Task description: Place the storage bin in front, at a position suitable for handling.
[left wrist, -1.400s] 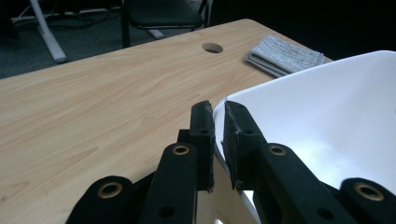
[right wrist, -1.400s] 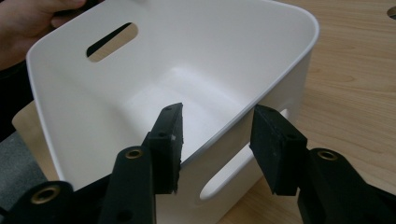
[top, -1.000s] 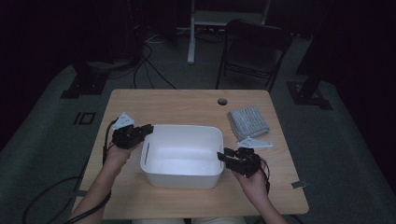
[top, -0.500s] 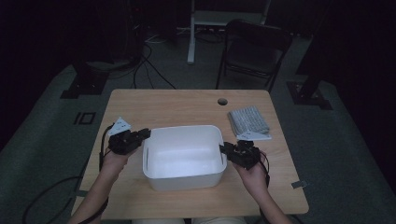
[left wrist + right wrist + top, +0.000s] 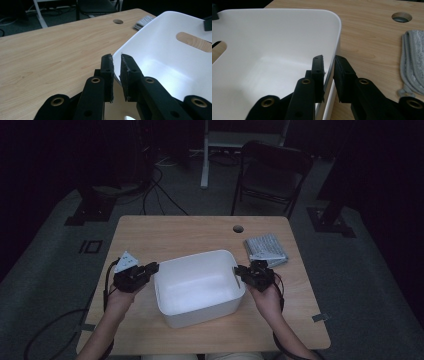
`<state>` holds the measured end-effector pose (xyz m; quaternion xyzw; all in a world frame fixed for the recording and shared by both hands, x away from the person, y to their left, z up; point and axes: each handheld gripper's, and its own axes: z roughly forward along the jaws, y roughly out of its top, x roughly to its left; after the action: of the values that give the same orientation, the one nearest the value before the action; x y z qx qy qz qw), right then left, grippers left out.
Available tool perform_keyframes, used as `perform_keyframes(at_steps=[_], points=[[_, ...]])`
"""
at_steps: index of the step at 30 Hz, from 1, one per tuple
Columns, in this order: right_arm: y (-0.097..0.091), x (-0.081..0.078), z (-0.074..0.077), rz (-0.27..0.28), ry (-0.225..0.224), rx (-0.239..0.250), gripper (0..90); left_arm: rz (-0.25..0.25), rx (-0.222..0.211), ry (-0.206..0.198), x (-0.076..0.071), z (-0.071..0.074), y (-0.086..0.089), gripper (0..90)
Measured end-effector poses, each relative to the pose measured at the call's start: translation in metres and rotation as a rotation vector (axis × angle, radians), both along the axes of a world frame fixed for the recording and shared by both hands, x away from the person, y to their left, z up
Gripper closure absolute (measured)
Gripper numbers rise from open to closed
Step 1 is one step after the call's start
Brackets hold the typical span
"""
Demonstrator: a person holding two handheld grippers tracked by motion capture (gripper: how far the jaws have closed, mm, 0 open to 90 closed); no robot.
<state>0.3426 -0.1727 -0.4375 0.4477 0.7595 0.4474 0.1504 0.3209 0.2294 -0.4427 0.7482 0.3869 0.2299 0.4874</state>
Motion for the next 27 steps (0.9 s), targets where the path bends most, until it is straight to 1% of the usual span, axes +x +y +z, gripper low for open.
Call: perform_keyframes(at_steps=[4, 10, 11, 12, 13, 14, 16, 17, 18, 21, 22, 23, 24, 26, 27], points=[[0.002, 0.007, 0.001, -0.011, -0.016, -0.023, 81.7, 0.002, -0.010, 0.003, -0.004, 0.000, 0.000, 81.0], [0.003, 0.018, 0.002, -0.026, -0.003, -0.020, 84.4, 0.024, 0.003, 0.015, -0.007, 0.001, -0.004, 80.7], [0.003, 0.019, 0.002, -0.026, -0.001, -0.018, 84.5, 0.036, 0.017, 0.023, -0.007, 0.002, -0.006, 79.1], [0.004, 0.019, 0.002, -0.027, -0.002, -0.020, 84.5, 0.046, 0.024, 0.024, -0.006, 0.002, -0.008, 75.4], [0.003, 0.019, 0.002, -0.027, -0.002, -0.017, 84.5, 0.040, 0.028, 0.029, -0.006, 0.001, -0.009, 72.8], [0.003, 0.019, 0.002, -0.026, -0.001, -0.014, 84.5, 0.043, 0.026, 0.031, -0.005, 0.000, -0.009, 71.9], [0.002, 0.019, 0.002, -0.025, 0.000, -0.008, 84.4, 0.046, 0.021, 0.046, -0.002, -0.001, -0.011, 68.5], [0.002, 0.019, 0.002, -0.025, 0.000, -0.008, 84.4, 0.046, 0.021, 0.046, -0.002, -0.001, -0.011, 67.5], [0.002, 0.019, 0.002, -0.022, 0.004, 0.001, 84.5, 0.055, 0.016, 0.061, 0.001, -0.002, -0.013, 67.4], [0.002, 0.018, 0.002, -0.023, 0.001, -0.004, 84.5, 0.050, 0.028, 0.071, 0.003, -0.003, -0.017, 67.9], [0.002, 0.018, 0.002, -0.022, 0.000, -0.006, 84.6, 0.048, 0.033, 0.075, 0.003, -0.004, -0.018, 69.7], [0.002, 0.017, 0.002, -0.021, -0.002, -0.005, 84.6, 0.055, 0.054, 0.081, 0.004, -0.005, -0.020, 69.7], [0.001, 0.017, 0.002, -0.022, 0.000, -0.001, 84.6, 0.056, 0.063, 0.083, 0.005, -0.006, -0.021, 69.7], [0.000, 0.016, 0.002, -0.021, 0.003, 0.006, 84.6, 0.062, 0.038, 0.096, 0.005, -0.008, -0.021, 70.4], [0.000, 0.015, 0.001, -0.019, 0.002, 0.005, 84.6, 0.069, 0.042, 0.089, 0.005, -0.007, -0.021, 72.3]])
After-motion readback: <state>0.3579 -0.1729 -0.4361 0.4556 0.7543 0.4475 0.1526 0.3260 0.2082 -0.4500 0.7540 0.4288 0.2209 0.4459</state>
